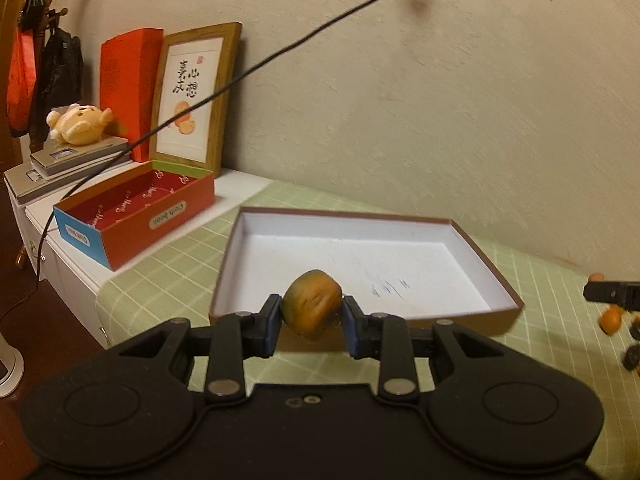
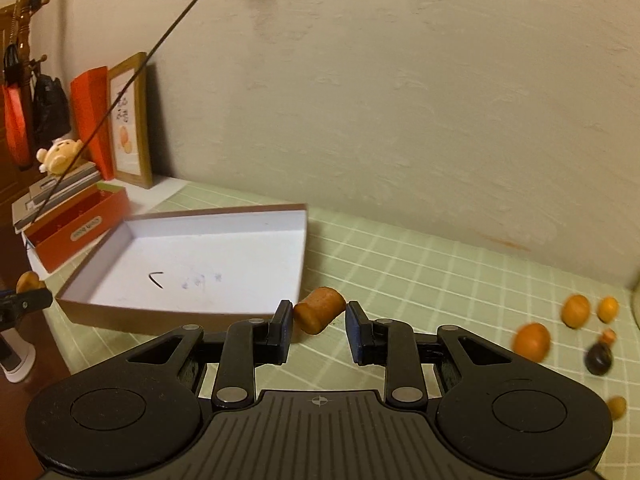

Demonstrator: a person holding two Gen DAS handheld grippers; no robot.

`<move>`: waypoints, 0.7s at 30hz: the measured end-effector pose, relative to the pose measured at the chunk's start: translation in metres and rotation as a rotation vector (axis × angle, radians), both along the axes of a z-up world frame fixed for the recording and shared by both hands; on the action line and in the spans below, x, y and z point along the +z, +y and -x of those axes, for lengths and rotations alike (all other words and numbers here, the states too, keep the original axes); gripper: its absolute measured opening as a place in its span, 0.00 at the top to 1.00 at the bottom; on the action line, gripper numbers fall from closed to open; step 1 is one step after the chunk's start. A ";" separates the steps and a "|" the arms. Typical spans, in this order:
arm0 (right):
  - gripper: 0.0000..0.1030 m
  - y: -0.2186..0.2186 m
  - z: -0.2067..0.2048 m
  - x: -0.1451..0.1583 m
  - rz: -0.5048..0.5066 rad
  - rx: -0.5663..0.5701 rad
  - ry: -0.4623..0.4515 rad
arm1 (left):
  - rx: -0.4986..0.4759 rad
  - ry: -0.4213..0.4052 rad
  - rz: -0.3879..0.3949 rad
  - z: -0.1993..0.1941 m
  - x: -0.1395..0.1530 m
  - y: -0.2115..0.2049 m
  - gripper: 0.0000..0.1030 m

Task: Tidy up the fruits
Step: 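Carry both held fruits over the white box and open both tools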

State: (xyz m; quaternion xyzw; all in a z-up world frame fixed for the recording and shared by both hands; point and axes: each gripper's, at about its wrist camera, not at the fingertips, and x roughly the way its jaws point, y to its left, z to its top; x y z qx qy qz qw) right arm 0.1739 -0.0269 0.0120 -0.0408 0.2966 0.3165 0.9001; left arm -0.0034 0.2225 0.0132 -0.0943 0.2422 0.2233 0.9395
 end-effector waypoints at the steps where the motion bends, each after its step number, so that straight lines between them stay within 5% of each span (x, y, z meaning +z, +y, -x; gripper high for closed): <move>1: 0.72 0.006 -0.002 -0.001 0.000 0.006 0.001 | 0.006 -0.002 -0.002 -0.002 0.000 0.003 0.79; 21: 0.72 0.101 -0.037 -0.014 -0.040 0.100 0.037 | 0.062 0.009 0.019 -0.044 -0.009 0.048 0.79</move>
